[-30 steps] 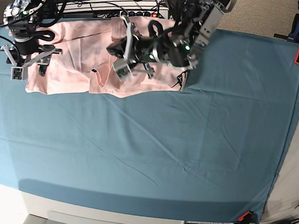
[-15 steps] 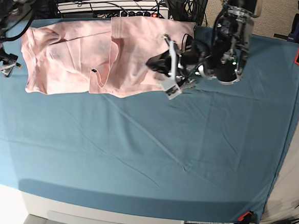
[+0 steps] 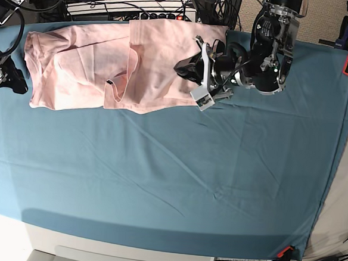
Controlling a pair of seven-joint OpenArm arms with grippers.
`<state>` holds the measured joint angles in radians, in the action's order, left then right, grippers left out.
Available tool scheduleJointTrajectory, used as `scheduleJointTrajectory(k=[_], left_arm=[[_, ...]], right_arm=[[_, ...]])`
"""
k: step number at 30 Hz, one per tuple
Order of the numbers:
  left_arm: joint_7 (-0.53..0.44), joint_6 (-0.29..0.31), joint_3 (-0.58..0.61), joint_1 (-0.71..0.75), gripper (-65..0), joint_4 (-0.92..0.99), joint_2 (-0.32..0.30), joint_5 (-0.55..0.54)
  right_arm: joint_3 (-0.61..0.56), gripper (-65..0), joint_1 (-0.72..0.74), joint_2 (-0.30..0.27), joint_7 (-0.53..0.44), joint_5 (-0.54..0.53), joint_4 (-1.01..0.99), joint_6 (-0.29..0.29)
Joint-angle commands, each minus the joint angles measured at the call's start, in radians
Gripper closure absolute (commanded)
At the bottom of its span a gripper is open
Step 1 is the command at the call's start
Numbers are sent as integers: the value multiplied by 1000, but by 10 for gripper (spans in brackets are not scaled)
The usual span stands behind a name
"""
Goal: Fold the T-shirt properly
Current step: 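Hold the left gripper on the fold and reposition the right gripper, then grasp the shirt edge with the right gripper and fold it toward the left gripper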
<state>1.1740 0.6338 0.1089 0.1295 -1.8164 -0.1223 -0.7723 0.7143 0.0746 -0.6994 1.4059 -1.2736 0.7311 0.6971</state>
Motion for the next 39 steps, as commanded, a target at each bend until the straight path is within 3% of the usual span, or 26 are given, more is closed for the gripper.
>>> scheduleJointTrajectory(k=[1, 7, 14, 18, 28, 39], left_arm=[[-21, 7, -2, -10, -87, -19, 3, -26], [-21, 7, -2, -10, -87, -19, 3, -26], [-21, 7, -2, -10, -87, -19, 3, -25], [-21, 7, -2, -10, -87, -19, 3, -25], [-21, 7, -2, -11, -87, -19, 3, -25], [-22, 7, -2, -11, -87, -19, 3, -25]], right_arm=[[-8, -370, 11, -38, -10, -24, 2, 1], [-119, -370, 11, -35, -10, 63, -3, 1], [-230, -370, 11, -29, -10, 30, -3, 1], [-231, -370, 11, -30, -10, -108, -3, 1], [-231, -370, -2, -30, -10, -153, -3, 1], [-231, -370, -116, -29, -10, -185, -3, 1]])
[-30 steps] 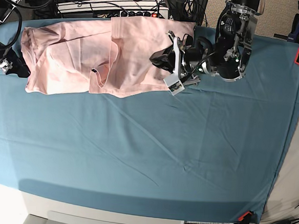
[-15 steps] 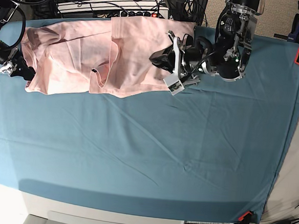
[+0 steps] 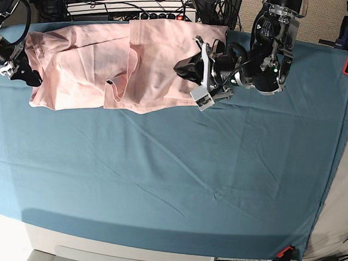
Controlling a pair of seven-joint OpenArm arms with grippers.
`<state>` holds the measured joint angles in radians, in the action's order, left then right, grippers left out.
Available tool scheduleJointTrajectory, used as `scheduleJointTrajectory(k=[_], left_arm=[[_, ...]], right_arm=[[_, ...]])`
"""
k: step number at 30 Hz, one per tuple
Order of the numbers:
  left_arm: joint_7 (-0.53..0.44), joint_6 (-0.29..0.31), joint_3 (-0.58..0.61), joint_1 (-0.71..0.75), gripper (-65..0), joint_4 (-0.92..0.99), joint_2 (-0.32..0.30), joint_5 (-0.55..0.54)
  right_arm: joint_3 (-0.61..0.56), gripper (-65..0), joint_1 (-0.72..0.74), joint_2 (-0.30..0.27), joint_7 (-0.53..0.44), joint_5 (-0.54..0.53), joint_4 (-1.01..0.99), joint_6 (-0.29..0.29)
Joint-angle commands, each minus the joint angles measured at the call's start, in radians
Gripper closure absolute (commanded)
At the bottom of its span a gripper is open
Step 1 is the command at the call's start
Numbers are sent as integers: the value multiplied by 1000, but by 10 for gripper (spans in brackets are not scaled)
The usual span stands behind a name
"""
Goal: Fold the T-shirt properly
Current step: 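Grasp the shirt edge with the right gripper and fold it toward the left gripper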
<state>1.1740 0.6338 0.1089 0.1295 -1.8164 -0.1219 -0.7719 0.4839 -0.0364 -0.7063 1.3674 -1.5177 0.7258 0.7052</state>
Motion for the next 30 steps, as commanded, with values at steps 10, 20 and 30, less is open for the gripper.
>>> scheduleJointTrajectory(k=[10, 20, 30], left_arm=[[-30, 7, -2, -14, -87, -19, 3, -25], [-31, 7, -2, -16, -87, -19, 3, -14], [-41, 7, -2, -17, -87, -19, 2, -14]], right_arm=[[-104, -371, -5, -22, 29, 55, 3, -7], [-288, -371, 6, -23, 29, 34, 9, -7], [-289, -32, 3, -11, 29, 34, 9, -7]])
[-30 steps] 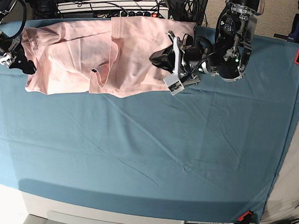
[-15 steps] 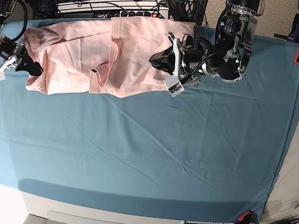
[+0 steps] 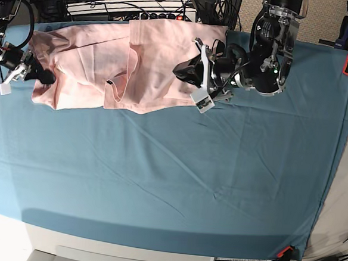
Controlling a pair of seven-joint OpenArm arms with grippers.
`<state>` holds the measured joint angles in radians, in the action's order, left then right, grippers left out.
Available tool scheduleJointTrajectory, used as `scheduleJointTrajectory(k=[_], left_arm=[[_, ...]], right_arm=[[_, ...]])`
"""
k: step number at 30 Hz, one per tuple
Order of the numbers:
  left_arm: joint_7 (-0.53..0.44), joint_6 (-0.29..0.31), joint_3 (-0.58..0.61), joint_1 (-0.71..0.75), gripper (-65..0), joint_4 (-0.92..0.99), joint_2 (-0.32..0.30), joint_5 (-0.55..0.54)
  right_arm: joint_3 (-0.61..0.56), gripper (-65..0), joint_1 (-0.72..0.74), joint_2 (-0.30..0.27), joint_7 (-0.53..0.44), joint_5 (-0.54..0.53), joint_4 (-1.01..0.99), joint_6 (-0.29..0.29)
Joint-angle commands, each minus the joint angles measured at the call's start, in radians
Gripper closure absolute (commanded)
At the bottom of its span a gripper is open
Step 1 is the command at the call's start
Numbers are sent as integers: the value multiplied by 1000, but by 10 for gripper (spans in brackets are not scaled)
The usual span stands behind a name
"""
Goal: Fold the T-shirt properly
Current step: 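Grasp the shirt edge with the right gripper and fold it toward the left gripper, then flip the folded bundle over with the right gripper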
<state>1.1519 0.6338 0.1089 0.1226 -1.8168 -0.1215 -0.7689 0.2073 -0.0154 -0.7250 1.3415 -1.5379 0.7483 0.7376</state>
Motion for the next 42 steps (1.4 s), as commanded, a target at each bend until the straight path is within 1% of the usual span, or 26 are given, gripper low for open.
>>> scheduleJointTrajectory(k=[1, 5, 9, 11, 17, 21, 23, 26, 28, 30, 32, 34, 38, 42], left_arm=[[-19, 7, -2, -10, -87, -19, 2, -17], [-19, 7, -2, -10, -87, -19, 2, -17], [-18, 6, -2, -9, -87, -19, 2, 3], [-18, -9, -2, -9, -87, -19, 2, 10], [-18, -8, -2, -9, -87, -19, 2, 32], [-18, -8, -3, -9, -87, -19, 2, 36], [-18, -8, -3, -10, -87, -19, 2, 45], [-18, -8, -3, -10, -87, -19, -6, 68], [-16, -10, -3, -19, -87, -19, -28, 94], [-16, -37, -19, -35, -87, -23, -55, 133], [-19, -43, -65, -54, -86, -24, -82, 141], [-24, -60, -130, -69, -86, -24, -106, 137], [-37, -77, -264, -75, -86, -24, -165, 115], [-34, -76, -352, -72, -86, -24, -230, 83]], right_arm=[[-12, 0, -17, 10, 55, 54, -13, -39], [-12, 0, -18, 14, 55, 54, 27, -39], [-12, 0, -18, 14, 55, 54, 133, -39], [-12, 0, -18, 14, 55, 54, 197, -39], [-12, 0, -42, 19, 55, 54, 443, -39], [-12, 0, -95, 19, 55, 54, 643, -39], [-12, 0, -127, 29, 55, 54, 743, -39], [-12, 0, -180, 75, 55, 54, 873, -39], [-12, 0, -212, 127, 55, 80, 937, -39], [-12, 0, -239, 189, 55, 124, 980, -39], [-12, 0, -256, 250, 55, 165, 1001, -39], [-12, 0, -256, 300, 55, 179, 1005, -39], [-12, 0, -255, 365, 55, 177, 1005, -39], [-12, 0, -244, 433, 55, 175, 1005, -39]])
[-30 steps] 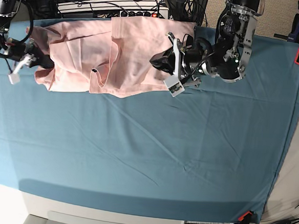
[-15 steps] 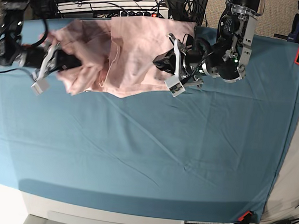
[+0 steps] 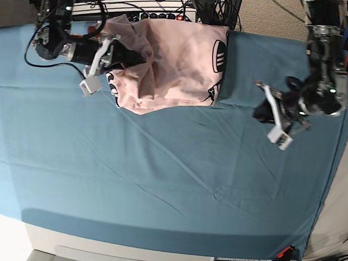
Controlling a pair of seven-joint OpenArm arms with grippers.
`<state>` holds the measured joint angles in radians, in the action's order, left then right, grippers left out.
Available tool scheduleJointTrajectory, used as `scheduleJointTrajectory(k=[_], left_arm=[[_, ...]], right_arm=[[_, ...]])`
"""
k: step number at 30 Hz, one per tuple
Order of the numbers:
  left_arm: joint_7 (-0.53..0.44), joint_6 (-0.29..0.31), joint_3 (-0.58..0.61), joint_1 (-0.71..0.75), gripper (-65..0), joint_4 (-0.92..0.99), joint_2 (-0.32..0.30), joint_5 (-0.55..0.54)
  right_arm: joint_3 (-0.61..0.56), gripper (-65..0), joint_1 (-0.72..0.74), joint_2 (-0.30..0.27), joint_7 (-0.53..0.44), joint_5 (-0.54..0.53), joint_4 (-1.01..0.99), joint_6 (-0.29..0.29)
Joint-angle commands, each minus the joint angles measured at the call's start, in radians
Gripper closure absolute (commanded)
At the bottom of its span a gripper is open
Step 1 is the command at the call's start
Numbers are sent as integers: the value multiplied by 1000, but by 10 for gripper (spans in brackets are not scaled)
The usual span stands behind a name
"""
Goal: Fold the T-shirt properly
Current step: 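Flip the folded bundle over with the right gripper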
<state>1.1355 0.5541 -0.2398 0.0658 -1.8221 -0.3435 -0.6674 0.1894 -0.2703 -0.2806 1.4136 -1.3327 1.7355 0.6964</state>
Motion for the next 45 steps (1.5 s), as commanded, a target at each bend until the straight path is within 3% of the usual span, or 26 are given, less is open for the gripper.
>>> scheduleJointTrajectory(k=[1, 9, 12, 20, 24, 33, 37, 42, 43, 45], left_arm=[[-18, 3, -19, -16, -86, -18, -22, -22], [-17, 3, -59, -13, -86, -18, -69, -29], [-18, 3, -59, -13, -86, -18, -69, -29], [-17, 3, -59, -13, -86, -18, -69, -29], [-18, 3, -59, -13, -86, -18, -69, -29], [-17, 3, -59, -13, -86, -18, -69, -36], [-18, 3, -59, -10, -86, -18, -69, -37], [-18, 3, -59, 10, -87, -18, -69, -44], [-18, 3, -59, 13, -87, -18, -69, -44], [-18, 3, -59, 18, -87, -18, -68, -44]], right_arm=[[6, 0, 17, 8, -17, -32, 18, 2], [-44, 0, 43, 143, -17, -22, 18, 2], [-101, 0, 44, 177, -17, 39, 18, 2], [-204, 0, 52, 187, -17, 157, 18, 2], [-206, 0, 64, 197, -17, 171, 18, 2], [-208, 0, 85, 291, -74, 266, 18, 2], [-208, 0, 86, 304, -132, 320, 18, 2], [-208, 0, 89, 303, -135, 319, 18, 2], [-208, -27, 89, 304, -135, 311, 18, 2], [-208, -199, 89, 304, -134, 267, 18, 2]])
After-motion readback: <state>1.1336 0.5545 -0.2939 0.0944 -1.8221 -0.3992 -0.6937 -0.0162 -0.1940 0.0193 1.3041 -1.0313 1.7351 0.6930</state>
